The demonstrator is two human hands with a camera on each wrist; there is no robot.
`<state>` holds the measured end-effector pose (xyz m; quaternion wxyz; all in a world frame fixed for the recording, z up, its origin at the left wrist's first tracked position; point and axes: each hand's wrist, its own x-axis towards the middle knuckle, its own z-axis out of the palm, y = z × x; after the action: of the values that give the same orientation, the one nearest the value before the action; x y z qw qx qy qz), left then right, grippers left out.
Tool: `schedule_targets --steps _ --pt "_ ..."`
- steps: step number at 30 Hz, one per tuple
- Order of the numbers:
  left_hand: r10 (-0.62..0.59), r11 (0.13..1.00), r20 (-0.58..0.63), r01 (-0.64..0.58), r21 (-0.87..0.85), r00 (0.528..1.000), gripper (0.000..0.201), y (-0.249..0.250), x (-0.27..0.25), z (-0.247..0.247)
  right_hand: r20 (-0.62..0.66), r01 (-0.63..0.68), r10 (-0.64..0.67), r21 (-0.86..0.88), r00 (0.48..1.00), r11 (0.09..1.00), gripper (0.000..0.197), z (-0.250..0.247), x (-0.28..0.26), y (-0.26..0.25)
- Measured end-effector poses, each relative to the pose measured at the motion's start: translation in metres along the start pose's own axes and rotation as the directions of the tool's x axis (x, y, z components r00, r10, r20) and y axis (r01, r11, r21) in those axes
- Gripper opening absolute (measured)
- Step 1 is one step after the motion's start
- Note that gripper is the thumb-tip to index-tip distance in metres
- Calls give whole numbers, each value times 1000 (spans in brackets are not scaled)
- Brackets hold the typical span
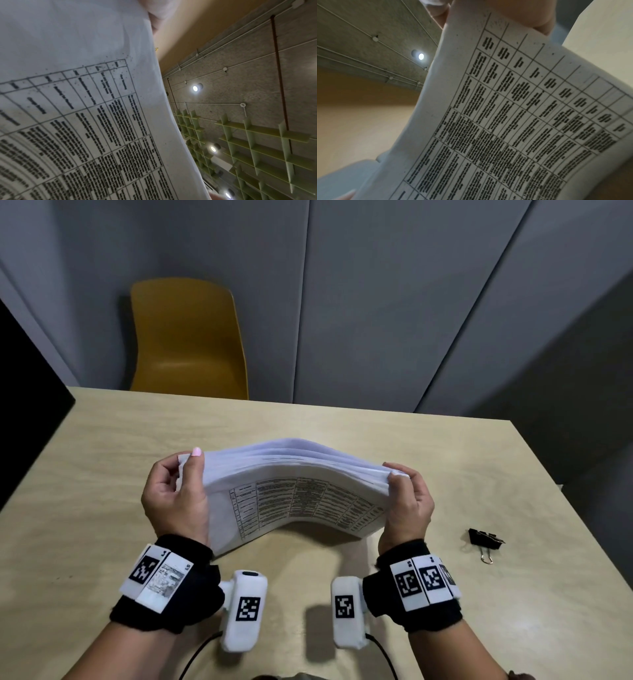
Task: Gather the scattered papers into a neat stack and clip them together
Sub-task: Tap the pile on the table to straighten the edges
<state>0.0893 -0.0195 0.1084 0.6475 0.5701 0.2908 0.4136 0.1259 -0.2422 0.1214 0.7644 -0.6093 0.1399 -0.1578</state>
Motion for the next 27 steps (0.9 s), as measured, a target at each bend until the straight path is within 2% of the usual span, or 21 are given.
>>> schedule_targets --steps 4,7,12,15,17,22,27 --pt "-31 998 -11 32 55 999 32 1 -2 2 -60 29 -35 -94 998 995 29 4 3 2" --pt "-55 995 -23 57 78 998 34 0 2 -1 -94 2 -13 -111 995 994 22 6 6 3" --pt "-73 995 -31 75 73 997 30 -3 0 -2 -32 51 -55 -114 998 992 9 4 2 2" --pt "-84 995 -32 86 44 996 27 -1 -2 -2 -38 62 -66 -108 997 992 16 2 2 4" --pt "-82 996 -25 83 39 996 31 1 -4 -1 -32 92 -95 -90 995 992 23 2 3 5" --pt "-136 990 -15 136 -24 991 38 -3 -5 0 -23 72 -75 -114 997 991 12 2 0 6" --pt "-190 982 -8 190 -19 982 54 -4 -6 -3 -36 94 -100 -139 994 986 16 3 0 7"
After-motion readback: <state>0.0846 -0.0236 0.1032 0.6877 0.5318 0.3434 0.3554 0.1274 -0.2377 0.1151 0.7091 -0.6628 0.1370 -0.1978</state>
